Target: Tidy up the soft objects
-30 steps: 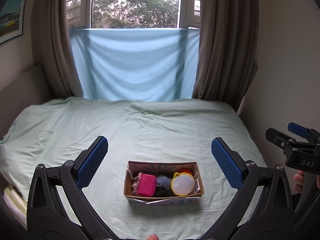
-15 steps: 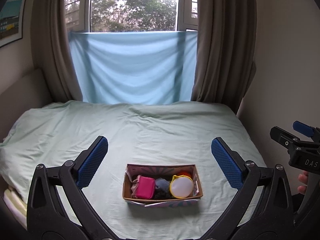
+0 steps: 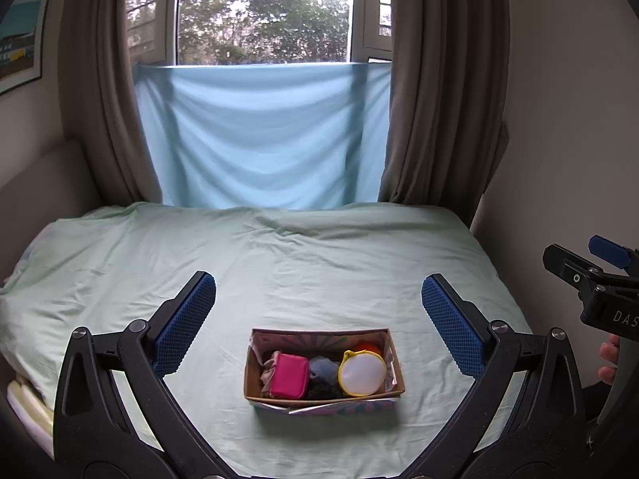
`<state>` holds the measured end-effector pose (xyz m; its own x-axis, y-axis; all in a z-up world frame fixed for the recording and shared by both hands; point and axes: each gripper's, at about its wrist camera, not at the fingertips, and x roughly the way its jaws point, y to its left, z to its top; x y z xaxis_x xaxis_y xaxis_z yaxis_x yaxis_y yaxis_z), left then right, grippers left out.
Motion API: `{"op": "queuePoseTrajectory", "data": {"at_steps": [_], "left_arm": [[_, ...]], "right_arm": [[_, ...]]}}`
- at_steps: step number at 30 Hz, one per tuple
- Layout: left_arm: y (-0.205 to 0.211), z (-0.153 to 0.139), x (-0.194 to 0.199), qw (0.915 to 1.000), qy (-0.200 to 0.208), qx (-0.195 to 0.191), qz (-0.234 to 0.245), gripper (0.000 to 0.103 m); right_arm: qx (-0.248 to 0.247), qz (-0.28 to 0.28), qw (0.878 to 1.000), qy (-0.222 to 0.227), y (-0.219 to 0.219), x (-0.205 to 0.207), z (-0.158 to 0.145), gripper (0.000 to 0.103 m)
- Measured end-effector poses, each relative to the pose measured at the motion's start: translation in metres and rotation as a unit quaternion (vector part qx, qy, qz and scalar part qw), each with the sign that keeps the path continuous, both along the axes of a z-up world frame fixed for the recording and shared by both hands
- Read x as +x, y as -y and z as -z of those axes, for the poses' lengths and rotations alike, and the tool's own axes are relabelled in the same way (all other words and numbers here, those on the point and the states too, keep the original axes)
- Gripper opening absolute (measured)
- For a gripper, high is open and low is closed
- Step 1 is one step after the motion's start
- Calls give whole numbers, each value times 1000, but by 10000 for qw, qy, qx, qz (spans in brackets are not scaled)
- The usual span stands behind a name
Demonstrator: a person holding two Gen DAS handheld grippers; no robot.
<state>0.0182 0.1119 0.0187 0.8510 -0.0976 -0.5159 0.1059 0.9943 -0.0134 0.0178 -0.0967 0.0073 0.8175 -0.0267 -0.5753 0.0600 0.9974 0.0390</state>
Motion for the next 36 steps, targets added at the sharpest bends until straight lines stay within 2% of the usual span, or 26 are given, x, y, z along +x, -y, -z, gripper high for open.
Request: {"op": "queuePoseTrajectory", "data": {"at_steps": [36], "left_arm": [[9, 2, 14, 9998, 165, 149, 12, 103]], "right_arm": [[10, 130, 9999, 4, 4, 16, 1, 103]]}}
